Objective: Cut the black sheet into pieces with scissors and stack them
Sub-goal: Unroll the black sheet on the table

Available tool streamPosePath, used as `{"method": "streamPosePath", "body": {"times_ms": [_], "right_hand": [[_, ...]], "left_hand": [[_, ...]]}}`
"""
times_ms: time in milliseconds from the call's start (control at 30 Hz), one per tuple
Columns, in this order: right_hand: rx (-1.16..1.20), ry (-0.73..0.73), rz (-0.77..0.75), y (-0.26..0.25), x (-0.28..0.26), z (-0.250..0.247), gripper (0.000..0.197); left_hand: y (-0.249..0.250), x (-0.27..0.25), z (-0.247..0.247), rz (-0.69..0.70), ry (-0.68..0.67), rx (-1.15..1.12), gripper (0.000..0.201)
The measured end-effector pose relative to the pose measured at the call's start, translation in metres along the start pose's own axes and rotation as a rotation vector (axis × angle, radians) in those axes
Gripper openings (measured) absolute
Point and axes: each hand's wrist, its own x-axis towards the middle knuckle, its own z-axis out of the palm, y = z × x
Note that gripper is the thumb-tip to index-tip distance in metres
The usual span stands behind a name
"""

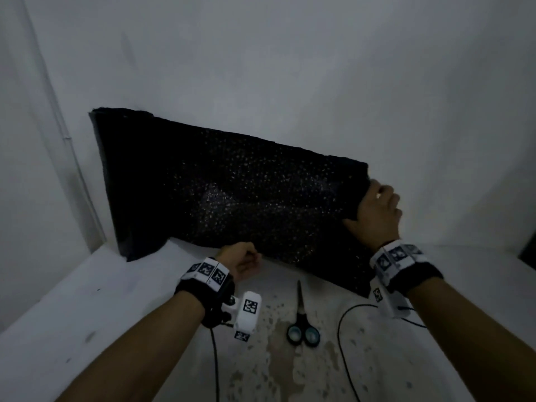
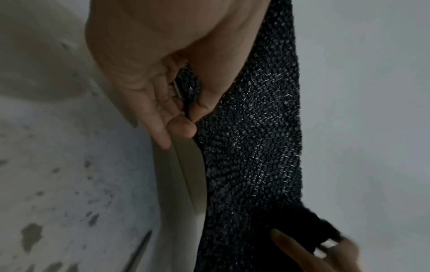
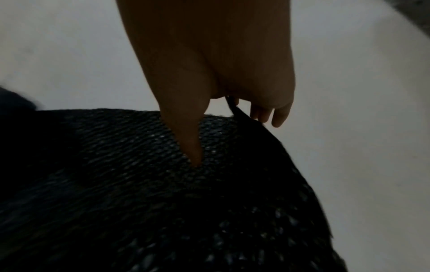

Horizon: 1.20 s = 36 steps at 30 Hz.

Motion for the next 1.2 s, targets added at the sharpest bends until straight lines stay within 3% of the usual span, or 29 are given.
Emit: {"method": "streamPosePath", "body": {"times_ms": [67,167,200,267,333,400,467,600,633,767,867,1033,1133,1200], "right_hand": [[-0.142,0.038,-0.109,-0.015,-0.017,0.003,0.095],[-0.061,-0.040,-0.191,-0.036,-0.035,0.003,0.076],[0.003,-0.147,-0.231,-0.041,-0.039,0.003,0.065],[0.076,-0.534,-0.296,-0.050,-0.047,0.001,0.042],[0.081,-0.912,-0.280,-0.058,-0.060,0.005,0.043],[0.018,-1.040,-0.265,-0.063,-0.072,0.016,0.048],[-0.088,-0.904,-0.294,-0.064,-0.078,0.031,0.051],[-0.023,-0.287,-0.349,-0.056,-0.064,0.043,0.066],[-0.042,-0.196,-0.340,-0.053,-0.056,0.041,0.071],[-0.029,-0.252,-0.147,-0.032,-0.019,0.031,0.083],[0.039,-0.292,-0.042,-0.018,0.008,0.031,0.080],[-0.085,-0.587,-0.003,-0.013,0.022,0.049,0.078],[-0.171,-0.446,-0.080,-0.020,0.007,0.056,0.076],[-0.106,-0.297,-0.211,-0.029,-0.008,0.050,0.056]], "left_hand": [[-0.002,0.004,0.005,0.010,0.016,-0.018,0.020],[-0.004,0.007,0.012,0.003,0.022,-0.015,0.023],[-0.004,0.007,0.013,-0.006,0.014,-0.012,0.024],[-0.006,0.006,0.015,-0.018,0.002,-0.017,0.025],[-0.009,0.006,0.017,-0.016,-0.001,-0.003,0.022],[-0.013,0.004,0.020,-0.017,0.008,0.013,0.019],[-0.017,0.004,0.022,-0.013,0.020,0.015,0.020],[-0.017,-0.003,0.018,0.002,0.025,0.018,0.022],[-0.017,-0.005,0.016,0.004,0.034,0.021,0.019],[-0.015,-0.015,0.004,0.005,0.033,0.074,0.014],[-0.013,-0.022,-0.008,-0.006,0.006,0.117,0.017],[-0.017,-0.033,-0.024,-0.067,-0.031,0.127,0.015],[-0.020,-0.032,-0.022,-0.073,-0.060,0.115,0.011],[-0.022,-0.028,-0.015,-0.070,-0.063,0.103,0.011]]}}
